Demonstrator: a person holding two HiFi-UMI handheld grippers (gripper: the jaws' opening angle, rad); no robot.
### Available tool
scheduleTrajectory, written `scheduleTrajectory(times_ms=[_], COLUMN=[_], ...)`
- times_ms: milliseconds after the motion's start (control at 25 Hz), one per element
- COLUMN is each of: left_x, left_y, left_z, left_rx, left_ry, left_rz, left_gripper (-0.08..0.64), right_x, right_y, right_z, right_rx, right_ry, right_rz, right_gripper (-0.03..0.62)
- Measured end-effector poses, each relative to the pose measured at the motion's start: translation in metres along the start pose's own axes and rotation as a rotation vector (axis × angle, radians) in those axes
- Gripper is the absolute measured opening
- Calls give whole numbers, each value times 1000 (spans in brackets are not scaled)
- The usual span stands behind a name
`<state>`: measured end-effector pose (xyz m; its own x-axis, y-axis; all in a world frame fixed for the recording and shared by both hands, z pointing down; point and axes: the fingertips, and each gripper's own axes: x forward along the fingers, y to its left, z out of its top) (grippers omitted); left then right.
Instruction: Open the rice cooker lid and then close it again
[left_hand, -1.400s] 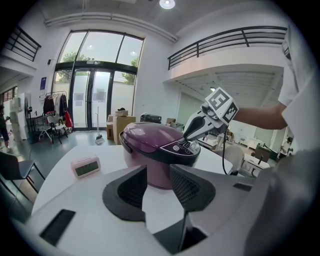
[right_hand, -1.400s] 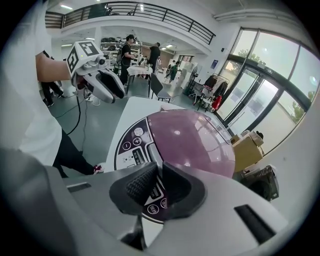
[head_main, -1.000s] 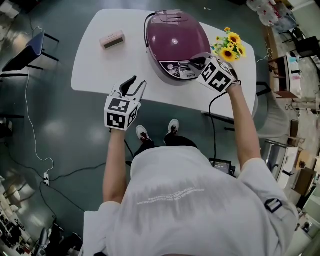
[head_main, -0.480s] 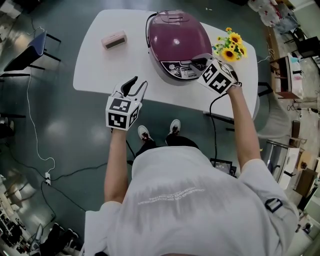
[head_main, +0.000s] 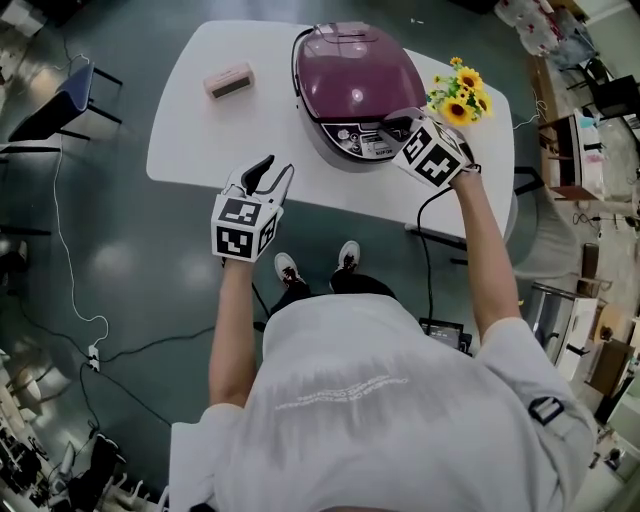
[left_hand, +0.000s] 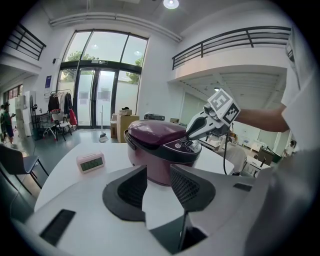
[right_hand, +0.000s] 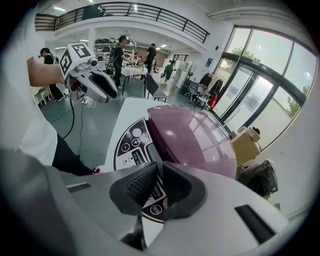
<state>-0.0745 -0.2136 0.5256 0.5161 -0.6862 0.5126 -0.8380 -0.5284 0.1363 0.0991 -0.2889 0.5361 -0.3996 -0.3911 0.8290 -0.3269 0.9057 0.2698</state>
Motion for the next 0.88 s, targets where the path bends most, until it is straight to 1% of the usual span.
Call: scheduleTrajectory(times_ms=[160, 280, 320, 360, 400, 480, 520, 560, 640, 680, 720, 760, 880], left_x=[-2, -3, -4, -5, -5, -5, -5, -4, -4, -5, -6, -8, -13], left_y=[0, 1, 1, -1, -3, -6, -7, -7, -5, -6, -7, -7, -2], left_z=[1, 7, 8, 7, 6, 6, 7, 10, 14, 16, 19, 23, 43], left_rx=[7, 17, 20, 24, 26, 33, 38, 44, 56, 63, 70, 80, 119], left_ry=[0, -1, -2, -2, -2, -5, -7, -10, -15, -17, -20, -24, -49], left_rz=[-1, 2, 3, 4, 3, -1, -3, -4, -5, -5, -6, -6, 6], left_gripper=[158, 158, 158, 158, 158, 158, 158, 158, 158, 158, 158, 158, 158], right_x=[0, 5, 5, 0, -10, -40, -46, -38, -6, 3, 5, 4, -2], right_y=[1, -2, -4, -4, -4, -1, 0, -1, -6, -6, -6, -6, -13], right_z=[-2, -14, -13, -1, 24, 98, 113, 98, 26, 4, -4, -5, -3], right_rx=[-40, -27, -19, -7, 6, 21, 24, 32, 43, 51, 74, 113, 283], right_ry=[-32, 32, 19, -59, -231, -732, -833, -726, -243, -105, -74, -101, -230], right_rz=[-72, -94, -97, -99, -99, -71, -56, -57, -70, -72, -75, -77, -83], right_gripper=[49, 49, 49, 48, 44, 45, 44, 46, 46, 48, 55, 57, 58])
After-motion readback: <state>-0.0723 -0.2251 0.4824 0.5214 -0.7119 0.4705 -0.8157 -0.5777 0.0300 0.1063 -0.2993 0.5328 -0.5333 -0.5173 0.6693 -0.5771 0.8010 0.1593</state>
